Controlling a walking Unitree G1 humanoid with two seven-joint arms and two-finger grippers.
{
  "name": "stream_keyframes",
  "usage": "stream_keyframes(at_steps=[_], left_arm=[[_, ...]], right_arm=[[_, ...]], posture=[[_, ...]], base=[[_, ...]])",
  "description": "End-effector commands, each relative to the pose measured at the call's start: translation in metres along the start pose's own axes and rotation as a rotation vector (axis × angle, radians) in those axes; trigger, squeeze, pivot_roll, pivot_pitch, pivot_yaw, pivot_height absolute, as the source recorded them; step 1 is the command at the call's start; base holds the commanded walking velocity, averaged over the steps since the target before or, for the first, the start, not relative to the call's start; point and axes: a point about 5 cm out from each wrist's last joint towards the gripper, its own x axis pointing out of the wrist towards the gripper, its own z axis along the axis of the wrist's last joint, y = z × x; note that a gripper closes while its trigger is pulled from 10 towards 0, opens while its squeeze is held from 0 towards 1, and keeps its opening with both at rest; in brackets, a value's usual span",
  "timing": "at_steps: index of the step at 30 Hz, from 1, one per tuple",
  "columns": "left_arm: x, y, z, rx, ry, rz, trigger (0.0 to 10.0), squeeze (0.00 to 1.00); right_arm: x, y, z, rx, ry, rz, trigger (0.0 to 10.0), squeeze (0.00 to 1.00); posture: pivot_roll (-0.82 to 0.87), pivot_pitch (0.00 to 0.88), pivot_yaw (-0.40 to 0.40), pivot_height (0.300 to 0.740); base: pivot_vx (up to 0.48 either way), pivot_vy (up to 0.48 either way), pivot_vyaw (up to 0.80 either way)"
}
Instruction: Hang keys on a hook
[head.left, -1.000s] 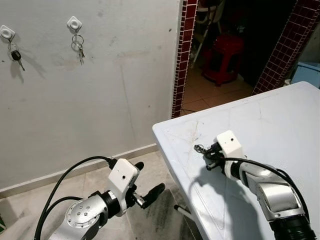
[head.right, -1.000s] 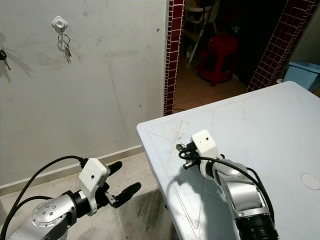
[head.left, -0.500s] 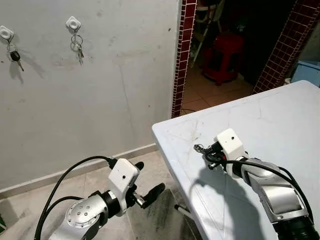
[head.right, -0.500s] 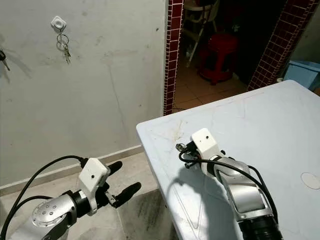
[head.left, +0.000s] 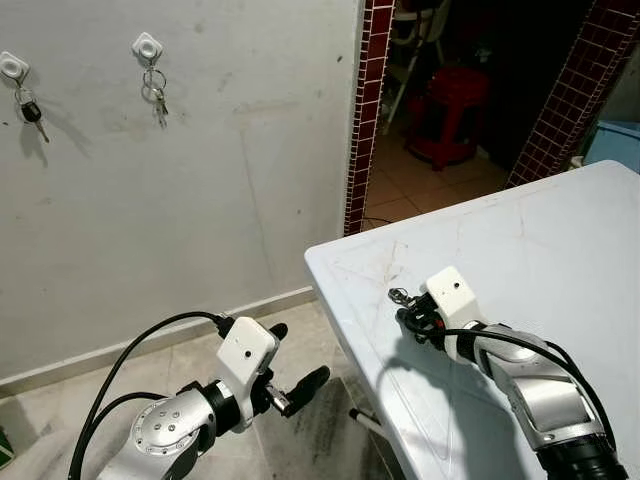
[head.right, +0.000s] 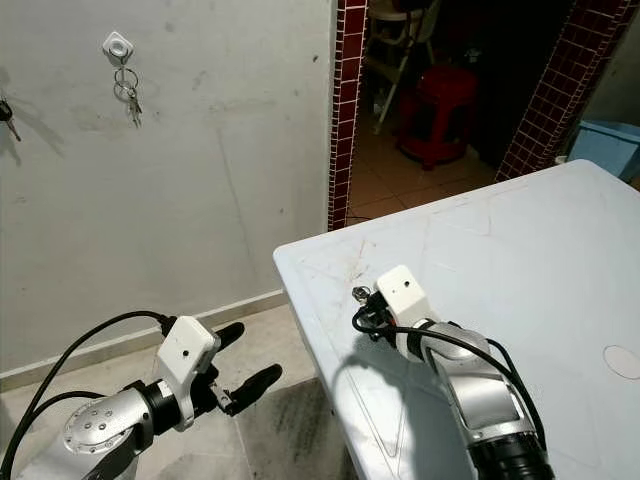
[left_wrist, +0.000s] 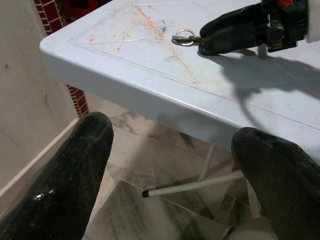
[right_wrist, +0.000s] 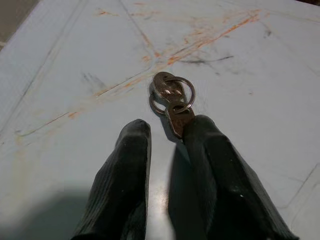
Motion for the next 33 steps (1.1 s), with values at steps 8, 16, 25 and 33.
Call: stream_keyframes(at_steps=[8, 16, 25, 33], left_arm=[[-0.002, -0.001, 0.0, 0.013, 0.008, 0.002, 10.0, 0.0], [-0.003, -0.001, 0.0, 0.014, 0.011, 0.002, 10.0, 0.0], [-0.003, -0.001, -0.001, 0.019, 0.018, -0.004, 10.0, 0.0], [-0.002, 0.0, -0.001, 0.02, 0.017, -0.002, 10.0, 0.0]], right_arm=[[0.008, 0.0, -0.015, 0.058, 0.067, 0.004, 9.1, 0.0], [0.005, 0.0, -0.022, 0.093, 0.085, 0.013, 0.0, 0.0], [0.0, -0.002, -0.025, 0.103, 0.083, -0.005, 0.0, 0.0], [0.001, -0.005, -0.023, 0.114, 0.072, -0.022, 0.0, 0.0]], posture=[[0.09, 0.033, 0.015, 0.74], [0.09, 0.034, 0.018, 0.74], [0.09, 0.029, 0.023, 0.74], [0.09, 0.029, 0.021, 0.74]], base=[[0.0, 0.0, 0.0], [0.0, 0.0, 0.0], [0.0, 0.0, 0.0], [0.0, 0.0, 0.0]])
